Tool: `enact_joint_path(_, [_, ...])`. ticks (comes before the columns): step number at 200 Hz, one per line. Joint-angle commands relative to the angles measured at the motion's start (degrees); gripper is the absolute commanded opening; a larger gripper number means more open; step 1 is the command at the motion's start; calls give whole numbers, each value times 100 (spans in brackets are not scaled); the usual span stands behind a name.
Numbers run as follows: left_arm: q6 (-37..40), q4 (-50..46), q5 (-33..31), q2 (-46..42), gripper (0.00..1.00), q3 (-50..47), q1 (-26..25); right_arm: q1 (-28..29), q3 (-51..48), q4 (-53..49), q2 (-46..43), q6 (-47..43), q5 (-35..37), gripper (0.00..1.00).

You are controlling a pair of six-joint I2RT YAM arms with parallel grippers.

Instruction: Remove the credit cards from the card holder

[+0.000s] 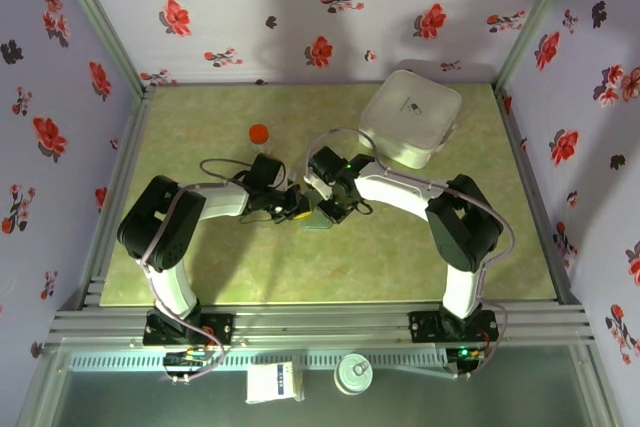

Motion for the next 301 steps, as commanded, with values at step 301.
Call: enact_joint_path(301, [-938, 1278, 145, -662, 0, -1111, 547, -94, 643, 393, 718, -4468, -490, 48])
